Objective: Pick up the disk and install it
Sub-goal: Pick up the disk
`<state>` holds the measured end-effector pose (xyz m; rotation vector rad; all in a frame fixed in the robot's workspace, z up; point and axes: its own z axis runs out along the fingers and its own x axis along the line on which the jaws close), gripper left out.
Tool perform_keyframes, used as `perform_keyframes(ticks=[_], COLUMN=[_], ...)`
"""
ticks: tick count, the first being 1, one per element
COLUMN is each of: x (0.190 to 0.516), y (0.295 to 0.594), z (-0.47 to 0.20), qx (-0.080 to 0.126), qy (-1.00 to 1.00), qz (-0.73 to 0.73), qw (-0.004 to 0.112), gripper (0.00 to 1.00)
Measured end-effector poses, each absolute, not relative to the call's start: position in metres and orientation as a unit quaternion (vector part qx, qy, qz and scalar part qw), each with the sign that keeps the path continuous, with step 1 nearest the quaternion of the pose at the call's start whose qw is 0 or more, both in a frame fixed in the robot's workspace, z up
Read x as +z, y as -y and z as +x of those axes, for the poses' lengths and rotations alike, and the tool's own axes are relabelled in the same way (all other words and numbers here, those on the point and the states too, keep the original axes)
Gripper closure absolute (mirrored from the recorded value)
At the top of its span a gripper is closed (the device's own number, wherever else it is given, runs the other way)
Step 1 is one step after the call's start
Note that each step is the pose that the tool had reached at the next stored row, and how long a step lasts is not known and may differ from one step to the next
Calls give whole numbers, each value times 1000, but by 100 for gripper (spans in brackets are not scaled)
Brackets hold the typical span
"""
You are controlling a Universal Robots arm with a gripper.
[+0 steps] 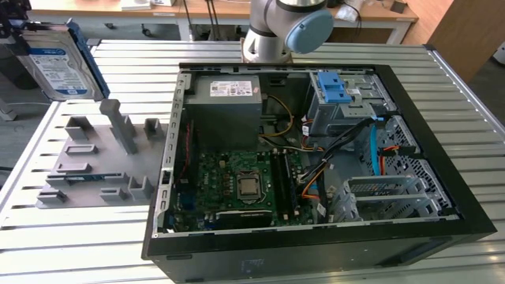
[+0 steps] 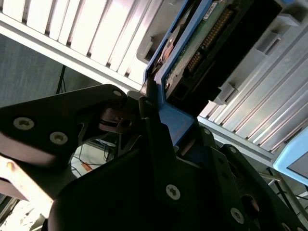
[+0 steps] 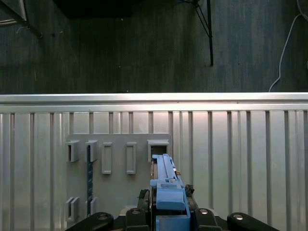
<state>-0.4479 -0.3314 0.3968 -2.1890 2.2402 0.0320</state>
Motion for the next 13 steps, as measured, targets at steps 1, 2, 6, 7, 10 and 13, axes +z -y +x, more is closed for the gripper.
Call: perform_keyframes(ticks=[1, 2, 6, 7, 10, 13], x=[398, 399, 402, 404, 407, 410], y=[331, 331, 331, 331, 331, 331], z=[-448, -448, -448, -448, -448, -448], qx=[10, 10, 10, 10, 10, 10], qy=[-715, -715, -715, -715, -715, -715], qz=[-699, -699, -699, -699, -699, -699], qw=[5, 5, 5, 5, 5, 5], gripper=[64, 64, 64, 64, 64, 64])
